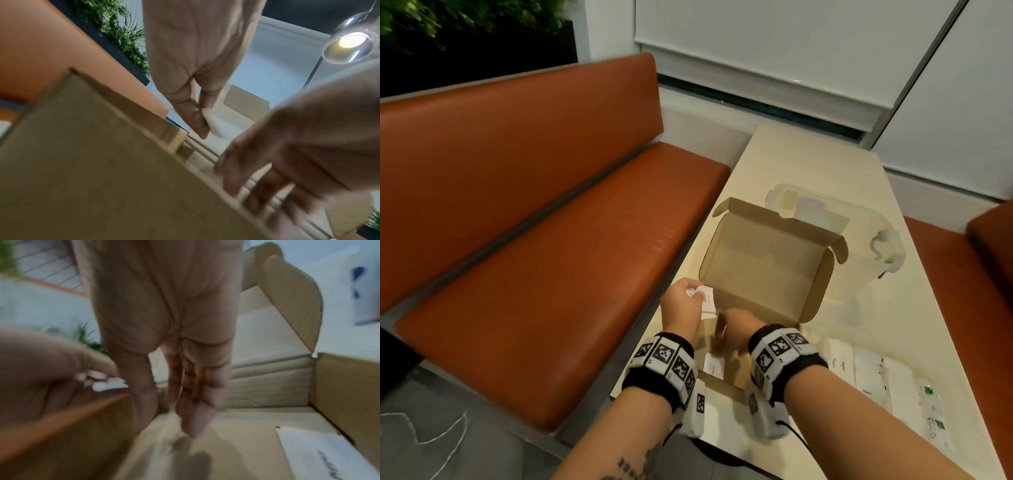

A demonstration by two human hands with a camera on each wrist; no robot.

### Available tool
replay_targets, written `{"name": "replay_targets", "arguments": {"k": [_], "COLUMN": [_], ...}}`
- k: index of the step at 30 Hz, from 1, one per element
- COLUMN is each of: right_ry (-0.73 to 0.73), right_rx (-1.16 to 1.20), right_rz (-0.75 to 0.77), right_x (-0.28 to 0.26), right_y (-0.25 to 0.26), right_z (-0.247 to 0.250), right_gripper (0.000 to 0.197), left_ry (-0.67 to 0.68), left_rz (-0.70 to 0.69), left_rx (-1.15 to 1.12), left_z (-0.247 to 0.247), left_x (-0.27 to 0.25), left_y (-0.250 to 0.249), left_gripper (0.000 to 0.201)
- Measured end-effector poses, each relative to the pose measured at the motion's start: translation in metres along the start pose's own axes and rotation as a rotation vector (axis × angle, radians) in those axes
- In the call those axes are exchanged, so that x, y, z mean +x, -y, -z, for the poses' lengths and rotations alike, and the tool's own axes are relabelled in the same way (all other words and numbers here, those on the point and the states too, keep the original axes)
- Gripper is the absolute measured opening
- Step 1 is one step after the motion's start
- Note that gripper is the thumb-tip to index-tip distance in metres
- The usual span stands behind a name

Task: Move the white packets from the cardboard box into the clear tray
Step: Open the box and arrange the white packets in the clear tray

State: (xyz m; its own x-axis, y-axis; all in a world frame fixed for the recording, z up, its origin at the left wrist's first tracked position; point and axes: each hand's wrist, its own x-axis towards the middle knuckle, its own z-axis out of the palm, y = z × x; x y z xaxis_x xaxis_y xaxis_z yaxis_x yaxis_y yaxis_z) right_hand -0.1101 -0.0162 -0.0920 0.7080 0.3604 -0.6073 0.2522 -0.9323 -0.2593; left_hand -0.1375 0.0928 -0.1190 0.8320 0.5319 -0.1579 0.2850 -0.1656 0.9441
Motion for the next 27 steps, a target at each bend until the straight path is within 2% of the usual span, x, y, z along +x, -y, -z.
{"name": "replay_targets", "arguments": {"k": [2,4,7,10,14,15,18,21,25,27], "right_ry": [0.071,0.041,0.045,0.081,0.059,0.033,-0.069,-0.199,-0.269,-0.291], "right_rx": [-0.190,-0.291,-0.250,-0.206,-0.215,-0.188,0.123,0.351,0.467,0.512], "right_rz": [0.049,0.087,0.098,0.115,0.091,0.081,0.060,0.081,0.066,0.046], "right_x": [-0.001,-0.001,0.000,-0.002,-0.005,-0.004,-0.007,-0.011,-0.012,-0.013], "right_y": [0.003,0.008,0.017,0.022,0.013,0.009,-0.005,-0.014,-0.024,-0.031], "right_z": [-0.010,-0.018,-0.023,-0.024,-0.015,-0.008,0.018,0.039,0.042,0.038], "right_gripper": [0.042,0.041,0.029,0.028,0.023,0.024,0.021,0.025,0.028,0.031], "left_ry": [0.008,0.007,0.010,0.015,0.036,0.049,0.080,0.159,0.220,0.237], "left_rz": [0.002,0.009,0.015,0.002,-0.025,-0.026,-0.007,0.007,0.028,-0.004], "left_rx": [0.016,0.024,0.044,0.043,0.042,0.047,0.057,0.050,-0.122,-0.093], "left_z": [0.001,0.001,-0.001,-0.002,-0.003,-0.003,-0.005,-0.013,-0.023,-0.025], "left_x": [0.001,0.001,0.002,0.001,-0.001,-0.001,-0.004,-0.009,-0.015,-0.015], "left_y": [0.001,0.004,0.009,0.010,0.011,0.011,0.012,0.007,-0.002,-0.002], "left_gripper": [0.020,0.021,0.021,0.022,0.029,0.031,0.035,0.029,0.022,0.020]}}
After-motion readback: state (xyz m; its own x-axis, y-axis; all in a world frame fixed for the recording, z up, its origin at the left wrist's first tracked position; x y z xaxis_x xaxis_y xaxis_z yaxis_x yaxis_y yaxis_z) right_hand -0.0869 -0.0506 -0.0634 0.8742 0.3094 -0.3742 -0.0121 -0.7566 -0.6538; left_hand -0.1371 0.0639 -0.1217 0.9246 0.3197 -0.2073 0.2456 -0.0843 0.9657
